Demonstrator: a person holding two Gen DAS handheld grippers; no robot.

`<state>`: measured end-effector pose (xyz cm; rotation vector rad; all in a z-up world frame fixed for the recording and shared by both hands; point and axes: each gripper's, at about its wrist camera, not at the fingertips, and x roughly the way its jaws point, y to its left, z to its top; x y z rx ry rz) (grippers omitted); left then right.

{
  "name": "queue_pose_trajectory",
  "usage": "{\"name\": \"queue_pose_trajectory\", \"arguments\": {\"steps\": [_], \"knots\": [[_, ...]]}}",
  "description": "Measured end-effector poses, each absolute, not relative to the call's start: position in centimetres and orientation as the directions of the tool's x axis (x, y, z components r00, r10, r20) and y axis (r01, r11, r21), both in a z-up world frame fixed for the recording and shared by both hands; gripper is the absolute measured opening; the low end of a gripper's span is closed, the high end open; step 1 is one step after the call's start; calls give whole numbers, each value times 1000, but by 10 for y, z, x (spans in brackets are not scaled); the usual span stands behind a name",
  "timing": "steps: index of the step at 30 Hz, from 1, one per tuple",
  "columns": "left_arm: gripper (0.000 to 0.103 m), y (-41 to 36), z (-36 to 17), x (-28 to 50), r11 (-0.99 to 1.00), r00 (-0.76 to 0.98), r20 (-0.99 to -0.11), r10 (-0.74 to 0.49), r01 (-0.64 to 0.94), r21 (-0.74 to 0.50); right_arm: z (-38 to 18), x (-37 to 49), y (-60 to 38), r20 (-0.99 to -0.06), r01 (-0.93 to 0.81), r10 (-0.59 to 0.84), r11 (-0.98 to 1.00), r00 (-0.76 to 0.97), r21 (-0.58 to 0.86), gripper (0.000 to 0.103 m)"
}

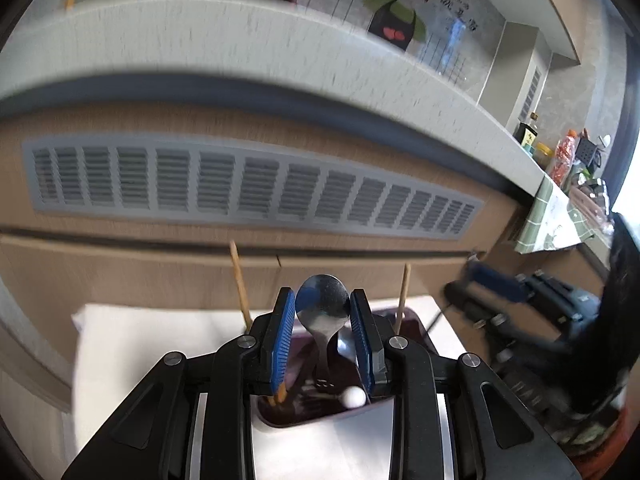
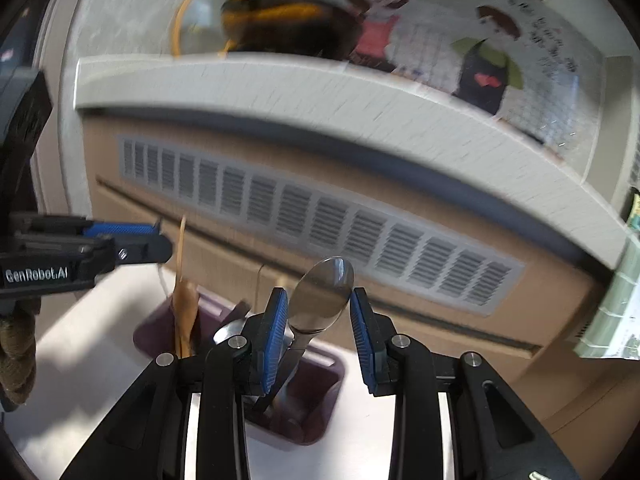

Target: Organize utensils

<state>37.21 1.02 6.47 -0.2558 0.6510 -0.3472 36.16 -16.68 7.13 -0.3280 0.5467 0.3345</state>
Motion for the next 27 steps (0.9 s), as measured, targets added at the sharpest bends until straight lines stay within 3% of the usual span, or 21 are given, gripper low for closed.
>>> {"name": "queue_pose_trajectory", "arguments": {"steps": [4,7,15,21,27], "knots": [[42,7,47,373,926,727,-581,-366,220,-308,44,372,-164,-644,-477,318,875,696,-84,30],[44,6,43,357,945,748,-582,-320,207,-253,36,369,-173,-658,-465,322,884,681,-48,31],[44,6,32,235,983,847,-505,-165,96,-160,37,283,-226,-582,-387,338,921,740,43,33],[44,-9,20,153,995,850,-521,-84,40,-96,35,195,-247,-537,-377,388,916,749,136,34],[44,-23,12,104,996,839,-538,-77,38,-83,24,132,-241,-525,-368,369,923,767,111,35]]}}
